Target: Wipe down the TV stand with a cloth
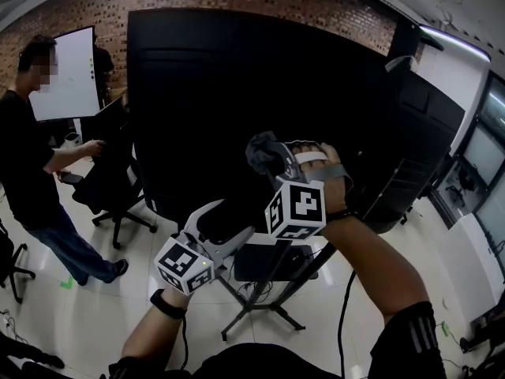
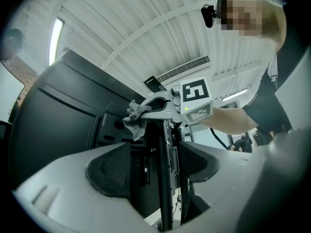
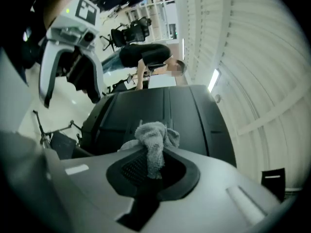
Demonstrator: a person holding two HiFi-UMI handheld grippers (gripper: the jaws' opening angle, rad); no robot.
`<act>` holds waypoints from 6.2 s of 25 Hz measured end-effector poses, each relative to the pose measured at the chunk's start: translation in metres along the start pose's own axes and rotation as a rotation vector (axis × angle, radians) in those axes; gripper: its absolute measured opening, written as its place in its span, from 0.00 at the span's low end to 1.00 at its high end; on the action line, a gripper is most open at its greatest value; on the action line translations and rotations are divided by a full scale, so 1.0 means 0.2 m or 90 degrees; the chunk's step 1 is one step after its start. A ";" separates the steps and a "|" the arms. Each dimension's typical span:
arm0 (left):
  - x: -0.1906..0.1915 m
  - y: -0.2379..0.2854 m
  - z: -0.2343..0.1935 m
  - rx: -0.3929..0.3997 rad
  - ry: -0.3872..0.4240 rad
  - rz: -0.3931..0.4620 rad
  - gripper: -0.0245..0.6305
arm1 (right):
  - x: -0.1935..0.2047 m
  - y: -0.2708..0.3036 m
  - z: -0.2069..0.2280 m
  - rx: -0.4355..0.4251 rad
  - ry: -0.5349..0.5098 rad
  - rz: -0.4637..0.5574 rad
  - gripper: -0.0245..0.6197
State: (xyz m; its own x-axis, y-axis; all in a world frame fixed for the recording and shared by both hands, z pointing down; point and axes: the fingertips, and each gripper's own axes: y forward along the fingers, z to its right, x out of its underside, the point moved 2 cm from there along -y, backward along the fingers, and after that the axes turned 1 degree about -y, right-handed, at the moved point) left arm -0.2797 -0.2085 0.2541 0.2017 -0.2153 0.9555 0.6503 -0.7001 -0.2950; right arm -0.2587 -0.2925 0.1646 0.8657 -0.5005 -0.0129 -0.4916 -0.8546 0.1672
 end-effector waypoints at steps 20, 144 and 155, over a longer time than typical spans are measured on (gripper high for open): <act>0.04 -0.18 -0.08 -0.053 -0.011 -0.022 0.55 | -0.04 0.28 -0.27 -0.029 -0.120 -0.052 0.09; 2.20 -0.02 0.31 -0.062 -0.211 -0.347 0.58 | 0.64 0.11 -2.72 -0.318 0.381 0.076 0.10; 2.64 -0.16 0.27 -0.079 -0.256 -0.374 0.58 | 0.62 0.21 -3.25 -0.408 0.418 0.054 0.10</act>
State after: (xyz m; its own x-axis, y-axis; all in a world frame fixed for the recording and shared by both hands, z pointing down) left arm -0.1551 -0.2633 0.7691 0.1137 0.4701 0.8752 0.6510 -0.7007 0.2918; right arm -0.1103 -0.2993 0.8112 0.8054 -0.2117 0.5536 -0.5790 -0.4811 0.6583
